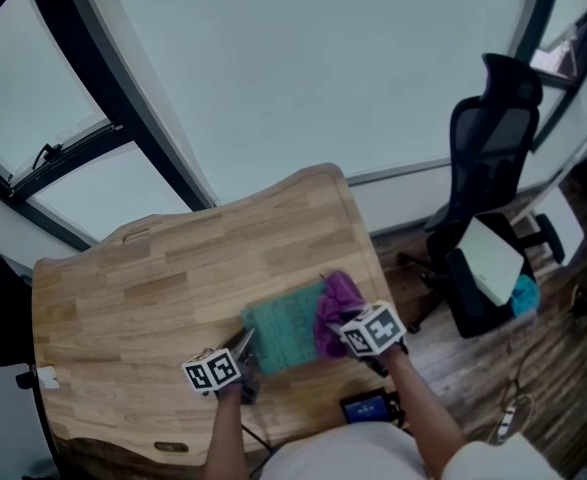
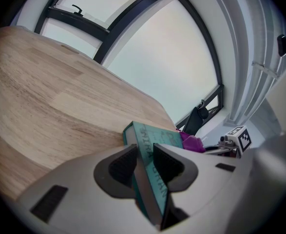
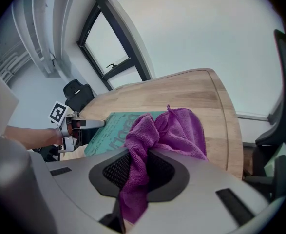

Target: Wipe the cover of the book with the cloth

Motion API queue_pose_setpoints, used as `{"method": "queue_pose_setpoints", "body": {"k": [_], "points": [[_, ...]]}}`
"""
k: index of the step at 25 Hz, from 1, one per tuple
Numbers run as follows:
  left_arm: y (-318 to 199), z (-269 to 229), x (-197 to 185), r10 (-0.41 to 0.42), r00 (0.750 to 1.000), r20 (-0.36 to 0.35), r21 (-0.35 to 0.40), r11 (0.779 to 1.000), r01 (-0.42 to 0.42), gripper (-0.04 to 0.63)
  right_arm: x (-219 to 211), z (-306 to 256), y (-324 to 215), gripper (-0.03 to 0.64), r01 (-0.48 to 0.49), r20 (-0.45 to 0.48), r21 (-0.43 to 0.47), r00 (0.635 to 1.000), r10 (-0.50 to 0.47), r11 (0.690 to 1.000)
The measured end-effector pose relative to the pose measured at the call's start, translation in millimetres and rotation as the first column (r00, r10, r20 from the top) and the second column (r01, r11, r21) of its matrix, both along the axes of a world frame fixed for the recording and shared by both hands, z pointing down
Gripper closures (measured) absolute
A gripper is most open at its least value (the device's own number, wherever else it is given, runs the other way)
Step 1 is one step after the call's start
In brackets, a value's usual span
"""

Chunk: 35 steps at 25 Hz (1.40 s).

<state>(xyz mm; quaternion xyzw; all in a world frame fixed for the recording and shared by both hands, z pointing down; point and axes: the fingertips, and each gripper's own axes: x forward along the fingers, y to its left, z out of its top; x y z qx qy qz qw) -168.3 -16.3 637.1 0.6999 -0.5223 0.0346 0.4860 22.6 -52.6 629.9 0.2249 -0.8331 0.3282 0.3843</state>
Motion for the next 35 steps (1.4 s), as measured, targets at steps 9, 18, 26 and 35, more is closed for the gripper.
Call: {"method": "queue_pose_setpoints", "body": {"k": [9, 18, 26, 35], "points": [[0.1, -0.4, -0.9, 0.005, 1.000, 0.000, -0.001, 1.000, -0.005, 0.486, -2.9, -2.3, -1.2, 0.539, 0.004, 0.002, -0.005, 1.000, -0.004, 1.000], [0.5, 0.0, -0.8, 0.005, 1.000, -0.001, 0.000, 1.000, -0.005, 0.486, -11.7, -1.7, -13.8, 0.540, -0.009, 0.010, 0.005, 1.000, 0.009, 1.000], [3.7, 6.4, -5.6, -0.001, 1.000, 0.007, -0.008, 1.000, 0.001, 0.486, -21.1, -2.6, -29.2, 0.540, -0.012, -0.004, 0.030, 1.000, 0.012, 0.999], [4.1, 4.1, -5.8, -0.003, 1.000, 0.002, -0.009, 1.000, 0.003, 0.488, -29.8, -3.2, -44.6, 0.540, -0.025, 0.004, 0.043, 1.000, 0.025, 0.999]]}}
